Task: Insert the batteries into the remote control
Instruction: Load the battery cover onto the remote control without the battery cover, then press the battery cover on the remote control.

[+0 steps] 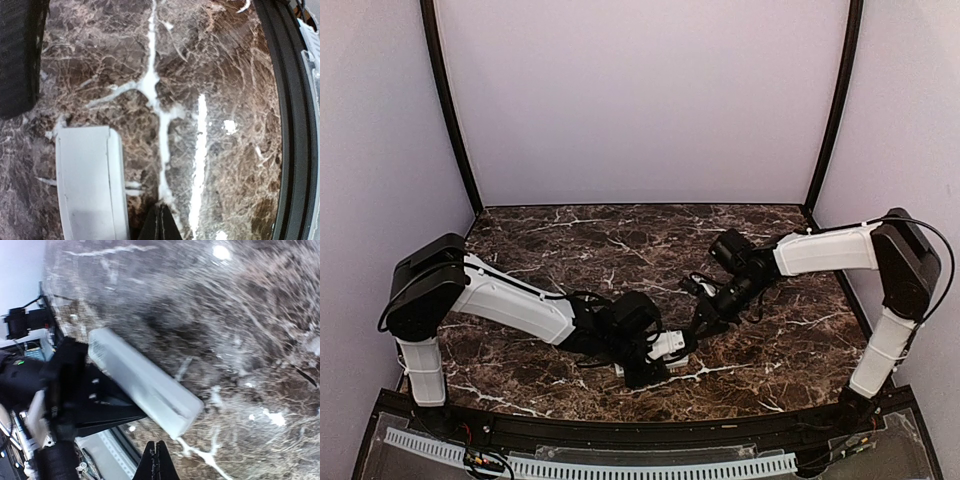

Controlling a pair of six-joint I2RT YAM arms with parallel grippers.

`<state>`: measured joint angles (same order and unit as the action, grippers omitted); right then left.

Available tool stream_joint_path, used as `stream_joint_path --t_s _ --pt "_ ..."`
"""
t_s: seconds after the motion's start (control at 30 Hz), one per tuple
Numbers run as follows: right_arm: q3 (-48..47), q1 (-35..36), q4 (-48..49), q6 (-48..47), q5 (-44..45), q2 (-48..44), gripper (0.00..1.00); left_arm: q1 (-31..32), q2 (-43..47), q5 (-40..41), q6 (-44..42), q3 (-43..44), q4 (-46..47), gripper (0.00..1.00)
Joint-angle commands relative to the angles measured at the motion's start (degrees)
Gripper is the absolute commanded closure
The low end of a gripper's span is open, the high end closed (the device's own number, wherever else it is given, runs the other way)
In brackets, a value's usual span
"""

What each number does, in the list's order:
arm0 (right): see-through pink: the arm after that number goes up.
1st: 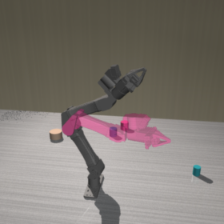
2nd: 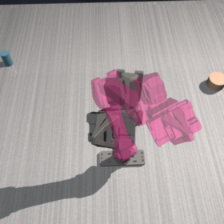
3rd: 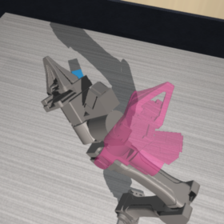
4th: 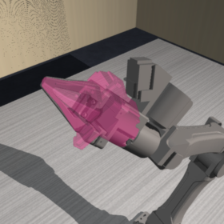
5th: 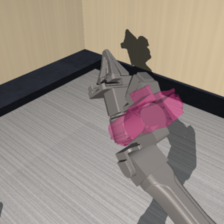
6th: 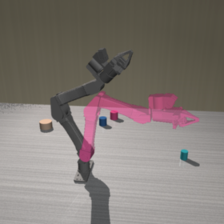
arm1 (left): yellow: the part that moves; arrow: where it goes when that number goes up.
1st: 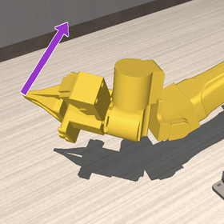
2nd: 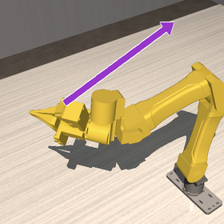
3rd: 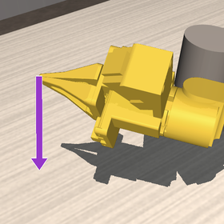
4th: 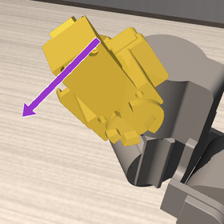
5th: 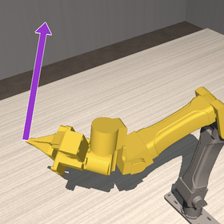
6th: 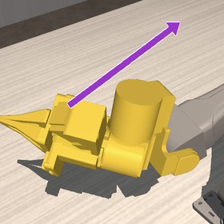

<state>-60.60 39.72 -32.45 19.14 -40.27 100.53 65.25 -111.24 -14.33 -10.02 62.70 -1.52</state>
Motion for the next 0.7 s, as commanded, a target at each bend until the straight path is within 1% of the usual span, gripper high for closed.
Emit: stream_joint_path --t_s 0.0,0.2,0.4,0.53,0.57,0.6,0.63,0.67 --pt "2.6 0.5 4.0 1.4 -5.3 -2.6 1.0 -0.5 -2.9 3.1 0.5 -2.6 -9.3 1.0" --pt "4.9 0.6 9.6 3.5 -8.1 -1.1 1.0 -0.5 -1.5 3.6 1.0 -2.2 -8.2 1.0" --pt "4.7 0.6 8.6 3.7 -7.0 -0.8 1.0 -0.5 2.1 0.2 0.2 -2.0 -7.0 1.0" --pt "5.7 0.9 8.5 5.3 -4.8 -1.7 1.0 -0.5 7.4 -0.6 -0.7 -3.3 -5.3 0.98" --pt "6.1 1.0 9.0 5.9 -4.5 -1.8 1.0 -0.5 9.4 -0.6 -1.1 -3.5 -4.7 0.92" --pt "6.3 1.1 9.6 6.4 -4.4 -1.7 1.0 -0.5 10.5 -0.4 -1.4 -4.2 -4.3 0.88" --pt "6.4 1.2 9.9 6.8 -4.3 -1.6 1.0 -0.5 12.7 -0.1 -2.1 -4.7 -3.5 0.76" --pt "6.5 1.3 10.4 7.1 -4.4 -1.4 1.0 -0.5 14.6 1.1 -2.6 -5.7 -2.9 0.7"
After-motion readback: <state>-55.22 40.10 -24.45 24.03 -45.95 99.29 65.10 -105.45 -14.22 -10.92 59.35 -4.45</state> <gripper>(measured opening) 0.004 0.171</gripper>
